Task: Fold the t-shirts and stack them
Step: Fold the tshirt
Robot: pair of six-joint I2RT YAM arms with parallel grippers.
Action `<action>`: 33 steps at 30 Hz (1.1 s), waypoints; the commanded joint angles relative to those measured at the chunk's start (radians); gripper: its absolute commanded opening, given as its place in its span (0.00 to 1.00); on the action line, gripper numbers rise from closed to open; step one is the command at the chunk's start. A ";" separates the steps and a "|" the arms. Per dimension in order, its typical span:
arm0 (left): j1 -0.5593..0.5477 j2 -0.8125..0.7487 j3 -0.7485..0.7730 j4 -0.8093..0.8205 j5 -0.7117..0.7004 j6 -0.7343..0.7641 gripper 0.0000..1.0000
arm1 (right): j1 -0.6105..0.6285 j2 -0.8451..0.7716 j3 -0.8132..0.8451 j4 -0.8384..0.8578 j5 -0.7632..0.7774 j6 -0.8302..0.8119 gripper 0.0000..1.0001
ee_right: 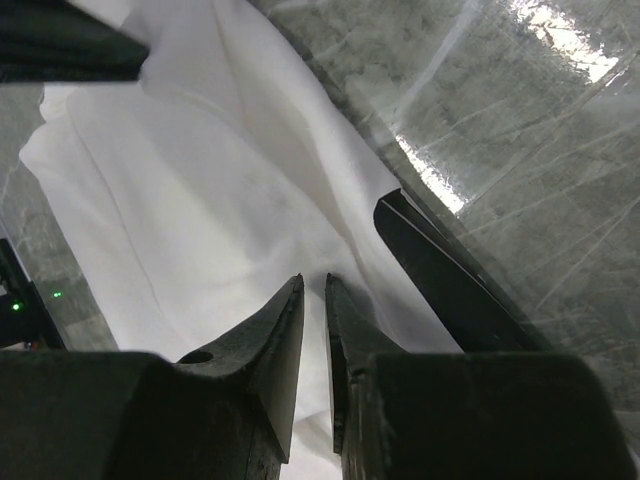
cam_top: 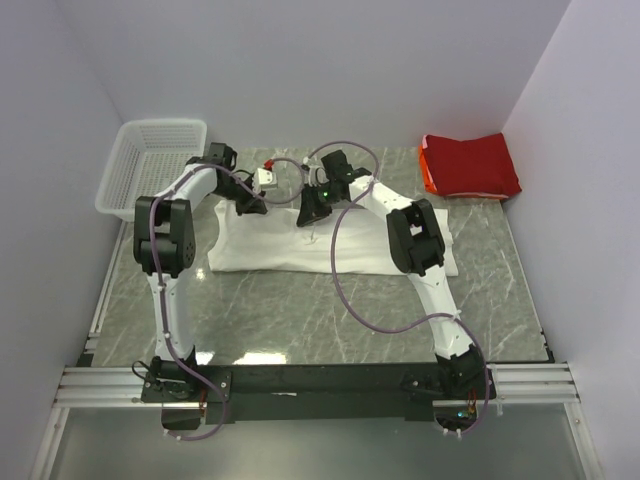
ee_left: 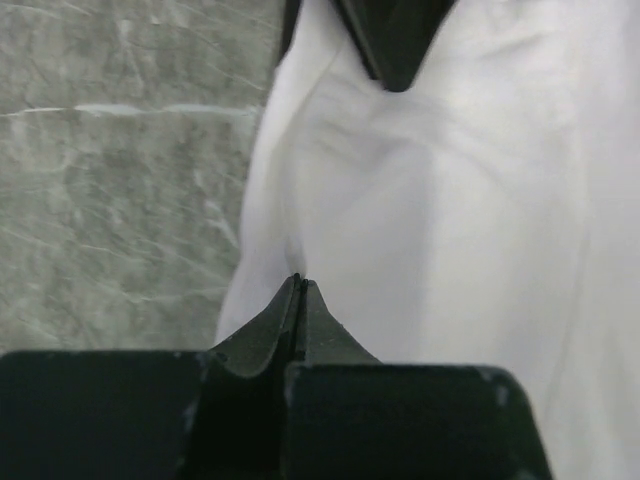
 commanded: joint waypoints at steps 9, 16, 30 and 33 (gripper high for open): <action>-0.088 -0.184 -0.138 0.016 -0.151 -0.248 0.00 | -0.020 -0.011 0.020 -0.014 0.074 -0.012 0.22; -0.127 -0.198 -0.182 -0.009 -0.196 -0.377 0.00 | -0.034 -0.015 0.012 -0.012 0.089 -0.006 0.23; -0.164 -0.250 -0.335 0.054 -0.136 -0.548 0.00 | -0.054 -0.024 -0.011 -0.014 0.086 -0.009 0.23; -0.164 -0.235 -0.343 0.077 -0.150 -0.568 0.01 | -0.056 -0.027 -0.014 -0.017 0.066 -0.010 0.23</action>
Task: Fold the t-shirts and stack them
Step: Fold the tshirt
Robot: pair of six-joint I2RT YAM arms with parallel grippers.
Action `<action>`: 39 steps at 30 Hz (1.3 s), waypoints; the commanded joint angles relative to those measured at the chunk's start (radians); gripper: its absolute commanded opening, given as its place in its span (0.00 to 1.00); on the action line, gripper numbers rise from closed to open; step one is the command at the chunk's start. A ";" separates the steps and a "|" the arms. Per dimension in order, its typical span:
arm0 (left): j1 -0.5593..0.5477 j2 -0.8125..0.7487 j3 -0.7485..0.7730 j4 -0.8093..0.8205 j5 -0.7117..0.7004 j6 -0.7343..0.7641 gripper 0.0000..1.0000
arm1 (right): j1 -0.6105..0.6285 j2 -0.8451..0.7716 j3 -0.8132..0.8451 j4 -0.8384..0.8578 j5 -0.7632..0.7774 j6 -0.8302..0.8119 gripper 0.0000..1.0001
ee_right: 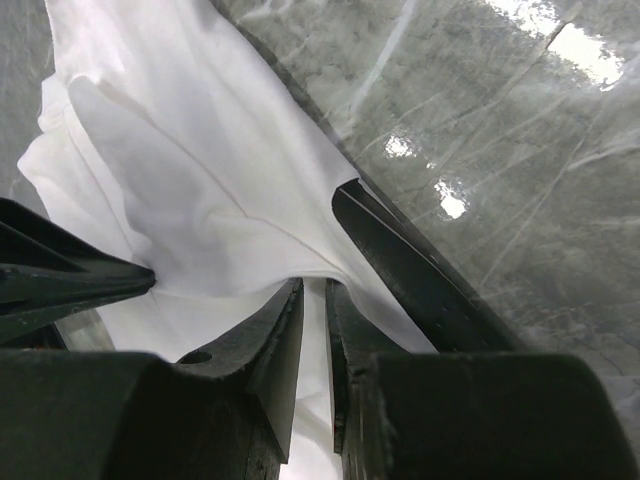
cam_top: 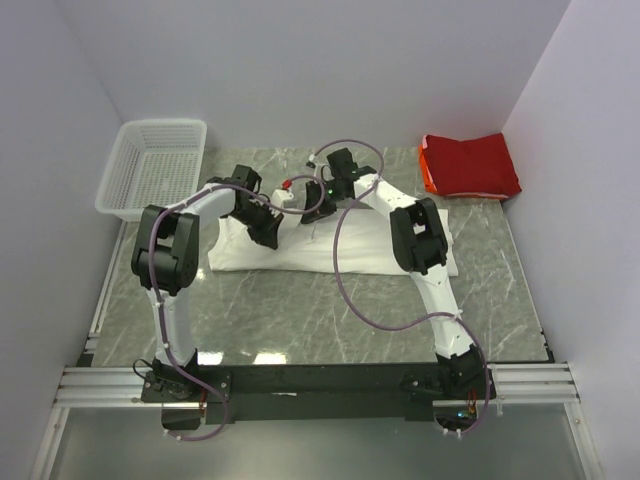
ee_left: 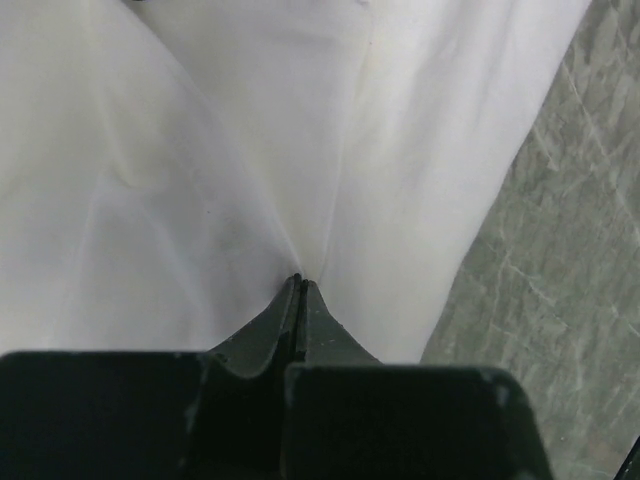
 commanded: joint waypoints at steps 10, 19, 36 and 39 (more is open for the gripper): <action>0.017 -0.124 -0.010 0.092 0.023 -0.165 0.22 | -0.034 -0.143 -0.116 0.088 -0.109 0.010 0.24; 0.048 -0.254 -0.073 0.239 -0.076 -0.354 0.24 | -0.066 -0.237 -0.055 -0.068 -0.077 -0.131 0.25; -0.032 -0.266 -0.156 0.161 0.057 -0.455 0.11 | -0.067 -0.415 -0.404 -0.323 -0.071 -0.363 0.21; -0.057 -0.254 -0.209 0.167 0.056 -0.480 0.11 | -0.081 -0.409 -0.461 -0.320 -0.066 -0.355 0.20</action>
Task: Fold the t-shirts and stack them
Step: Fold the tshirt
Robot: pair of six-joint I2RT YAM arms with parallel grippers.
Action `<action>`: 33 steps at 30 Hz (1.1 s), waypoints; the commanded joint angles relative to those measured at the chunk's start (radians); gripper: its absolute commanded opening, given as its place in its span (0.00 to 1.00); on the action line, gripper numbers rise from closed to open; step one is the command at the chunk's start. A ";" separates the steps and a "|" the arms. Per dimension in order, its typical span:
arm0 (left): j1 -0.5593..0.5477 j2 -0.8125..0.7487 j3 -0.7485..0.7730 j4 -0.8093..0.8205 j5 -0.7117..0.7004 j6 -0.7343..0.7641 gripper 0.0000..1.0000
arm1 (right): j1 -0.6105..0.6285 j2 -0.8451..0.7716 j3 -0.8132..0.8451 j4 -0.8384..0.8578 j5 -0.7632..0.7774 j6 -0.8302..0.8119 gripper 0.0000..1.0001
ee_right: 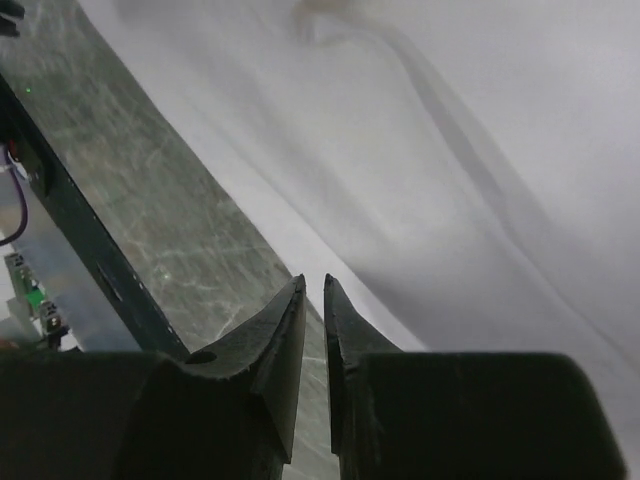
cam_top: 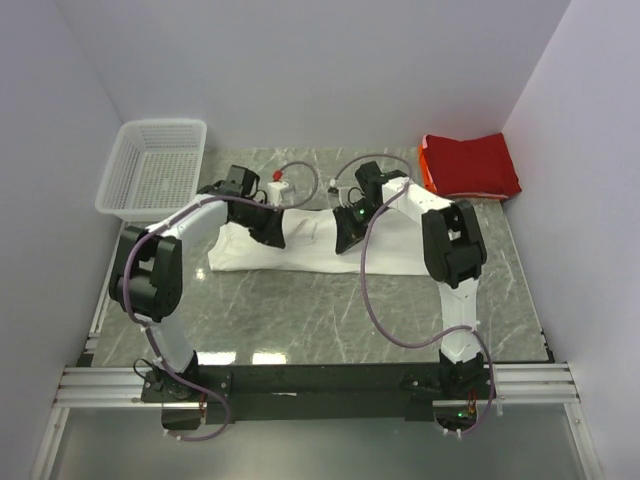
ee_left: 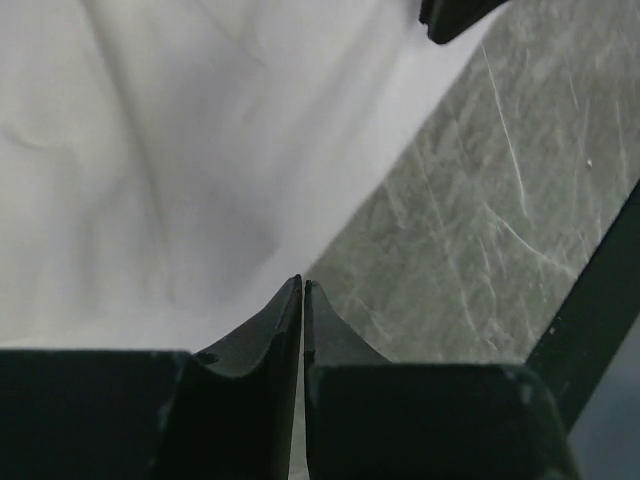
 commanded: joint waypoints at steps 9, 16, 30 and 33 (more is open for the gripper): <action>0.002 0.058 -0.167 -0.013 -0.063 -0.084 0.08 | -0.116 0.034 -0.093 -0.009 0.045 0.020 0.20; 0.037 -0.058 -0.135 -0.081 0.023 -0.006 0.10 | -0.142 -0.071 -0.110 -0.111 0.030 -0.081 0.20; 0.025 -0.031 0.078 -0.207 -0.483 -0.267 0.04 | -0.307 -0.144 -0.097 -0.152 0.643 -0.306 0.22; 0.023 0.021 0.083 -0.210 -0.525 -0.307 0.01 | -0.307 -0.113 -0.111 -0.126 0.723 -0.320 0.22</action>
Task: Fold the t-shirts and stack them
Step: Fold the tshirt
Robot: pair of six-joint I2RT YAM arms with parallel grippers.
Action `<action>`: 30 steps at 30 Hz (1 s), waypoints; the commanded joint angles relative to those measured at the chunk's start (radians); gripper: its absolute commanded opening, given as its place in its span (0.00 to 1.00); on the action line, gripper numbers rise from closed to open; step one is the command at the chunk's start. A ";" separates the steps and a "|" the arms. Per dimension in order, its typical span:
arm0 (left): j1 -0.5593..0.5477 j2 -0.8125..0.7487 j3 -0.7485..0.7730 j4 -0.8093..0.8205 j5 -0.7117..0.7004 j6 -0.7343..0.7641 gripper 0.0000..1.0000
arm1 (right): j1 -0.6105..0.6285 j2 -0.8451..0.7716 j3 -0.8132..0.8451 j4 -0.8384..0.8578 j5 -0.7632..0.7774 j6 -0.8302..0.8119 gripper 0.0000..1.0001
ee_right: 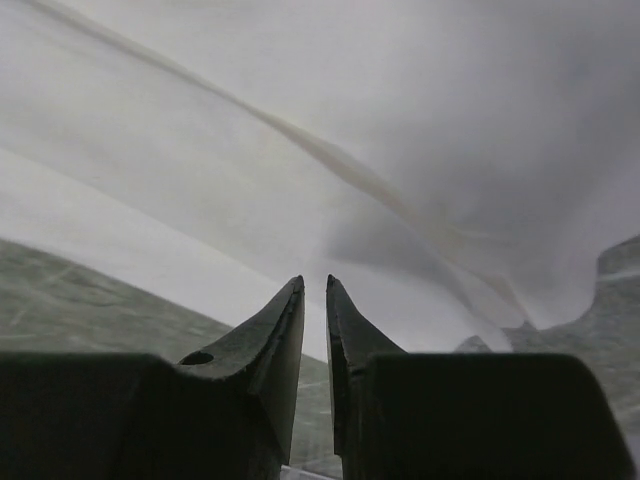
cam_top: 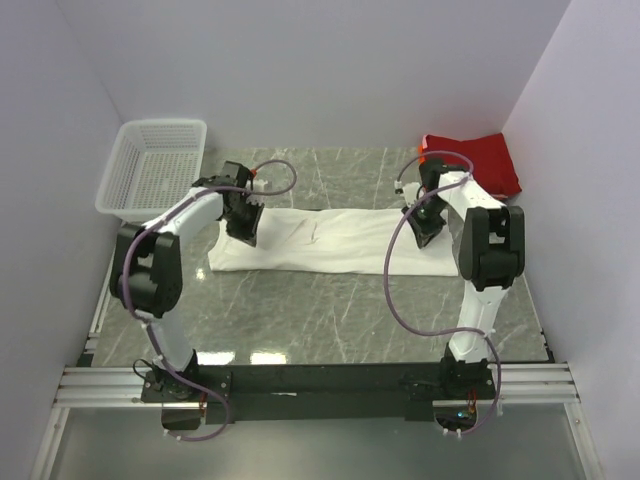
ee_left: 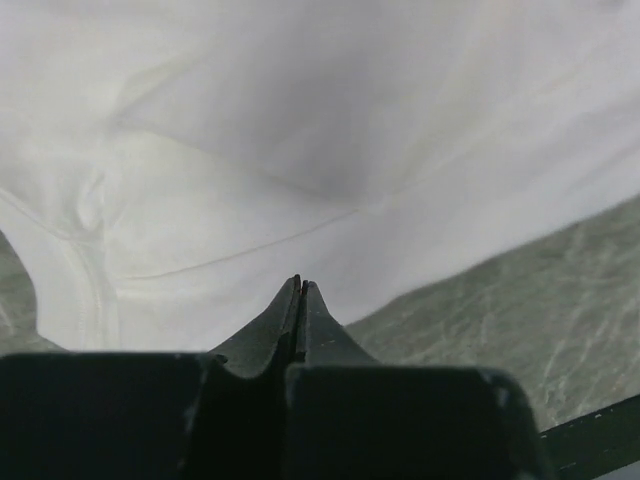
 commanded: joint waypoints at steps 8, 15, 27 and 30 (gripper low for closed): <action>0.000 0.158 -0.006 -0.028 -0.215 -0.061 0.01 | 0.039 0.021 -0.183 0.132 0.275 -0.105 0.21; 0.098 0.432 0.187 0.027 -0.275 0.063 0.01 | 0.172 -0.098 -0.442 0.156 0.219 -0.107 0.21; 0.118 0.433 0.669 0.243 -0.065 0.141 0.02 | 0.265 -0.329 -0.291 -0.019 -0.141 -0.140 0.24; 0.120 0.283 0.565 0.334 0.002 0.100 0.04 | 0.234 -0.258 -0.213 -0.013 -0.055 -0.174 0.24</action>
